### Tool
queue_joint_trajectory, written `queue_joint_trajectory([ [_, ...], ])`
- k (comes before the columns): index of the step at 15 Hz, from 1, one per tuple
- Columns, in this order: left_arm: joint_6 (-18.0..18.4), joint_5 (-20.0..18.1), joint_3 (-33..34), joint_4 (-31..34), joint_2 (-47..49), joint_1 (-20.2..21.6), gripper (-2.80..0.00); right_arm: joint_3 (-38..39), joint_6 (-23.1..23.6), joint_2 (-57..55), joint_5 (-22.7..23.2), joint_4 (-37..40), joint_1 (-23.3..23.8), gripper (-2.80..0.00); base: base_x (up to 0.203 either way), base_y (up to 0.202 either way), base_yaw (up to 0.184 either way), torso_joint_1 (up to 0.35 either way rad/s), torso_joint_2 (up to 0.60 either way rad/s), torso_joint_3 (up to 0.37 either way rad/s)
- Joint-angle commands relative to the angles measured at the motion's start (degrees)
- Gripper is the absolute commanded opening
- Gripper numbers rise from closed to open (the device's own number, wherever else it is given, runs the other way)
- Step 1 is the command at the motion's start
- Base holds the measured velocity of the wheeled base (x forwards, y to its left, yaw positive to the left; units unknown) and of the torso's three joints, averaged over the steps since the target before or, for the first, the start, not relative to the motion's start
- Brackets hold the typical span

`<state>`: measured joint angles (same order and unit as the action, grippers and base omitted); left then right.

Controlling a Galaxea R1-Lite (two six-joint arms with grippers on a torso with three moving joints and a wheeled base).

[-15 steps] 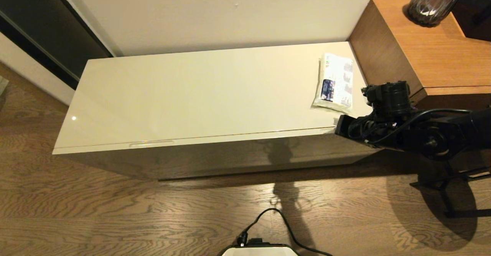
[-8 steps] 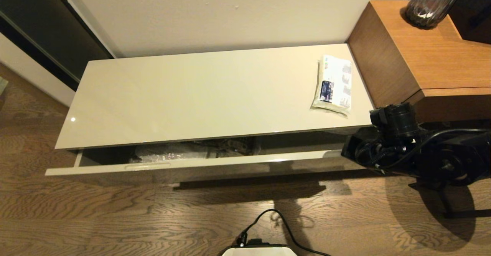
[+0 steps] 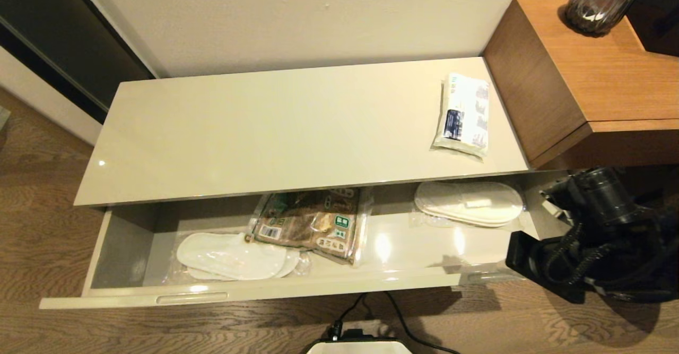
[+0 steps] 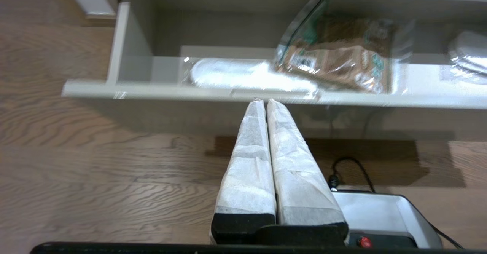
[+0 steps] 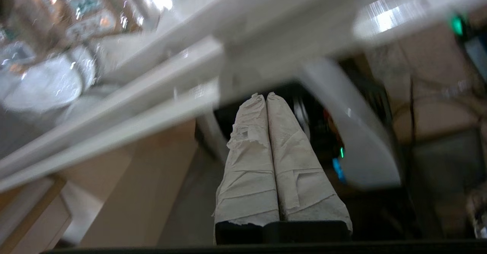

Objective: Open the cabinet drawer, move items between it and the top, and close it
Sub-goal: Open the drawer, then pick up the tissue on the table

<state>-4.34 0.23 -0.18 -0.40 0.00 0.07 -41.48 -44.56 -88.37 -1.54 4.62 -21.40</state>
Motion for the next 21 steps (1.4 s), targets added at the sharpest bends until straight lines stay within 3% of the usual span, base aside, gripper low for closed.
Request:
queue_joint_trajectory([
  [1, -0.05, 0.03, 0.01, -0.04, 0.0, 0.1, -2.8, -0.07, -2.19, 14.13, 0.17, 9.93, -1.44, -2.8, 0.0, 0.0, 0.0, 0.0, 0.0, 0.0],
  [4, -0.05, 0.03, 0.01, -0.04, 0.0, 0.1, -2.8, -2.55, -5.25, 24.58, 0.37, 28.09, -2.03, -2.8, 0.0, 0.0, 0.0, 0.0, 0.0, 0.0],
  [9, -0.05, 0.03, 0.01, -0.04, 0.0, 0.08, -2.8, -5.97, -6.4, 34.06, 2.25, 47.67, -2.26, -2.8, 0.0, 0.0, 0.0, 0.0, 0.0, 0.0],
  [12, -0.05, 0.03, 0.01, -0.04, 0.0, 0.1, -2.8, -8.3, -5.78, 31.58, 1.5, 46.42, -2.13, -2.8, 0.0, 0.0, 0.0, 0.0, 0.0, 0.0],
  [14, -0.05, 0.03, 0.01, -0.04, 0.0, 0.1, -2.8, -12.51, -4.24, 23.22, -1.36, 43.86, -0.71, -2.8, 0.0, 0.0, 0.0, 0.0, 0.0, 0.0],
  [16, -0.05, 0.03, 0.01, -0.04, 0.0, 0.1, -2.8, -20.17, -1.19, 11.42, -5.33, 39.61, 2.06, -2.8, 0.0, 0.0, 0.0, 0.0, 0.0, 0.0],
  [18, -0.05, 0.03, 0.01, -0.04, 0.0, 0.1, -2.8, -33.13, 1.77, -0.47, -8.53, 36.23, 4.87, -2.8, 0.0, 0.0, 0.0, 0.0, 0.0, 0.0],
  [19, -0.05, 0.03, 0.01, -0.04, 0.0, 0.1, -2.8, -40.08, 2.89, -5.67, -11.16, 35.63, 5.83, -1.14, 0.0, 0.0, 0.0, 0.0, 0.0, 0.0],
  [20, -0.05, 0.03, 0.01, -0.04, 0.0, 0.04, -2.8, -46.11, 3.89, -10.21, -14.39, 35.43, 6.47, 0.0, 0.0, 0.0, 0.0, 0.0, 0.0, 0.0],
  [21, -0.05, 0.03, 0.01, -0.04, 0.0, 0.1, -2.8, -51.45, 4.85, -14.08, -17.5, 35.32, 6.73, 0.0, 0.0, 0.0, 0.0, 0.0, 0.0, 0.0],
])
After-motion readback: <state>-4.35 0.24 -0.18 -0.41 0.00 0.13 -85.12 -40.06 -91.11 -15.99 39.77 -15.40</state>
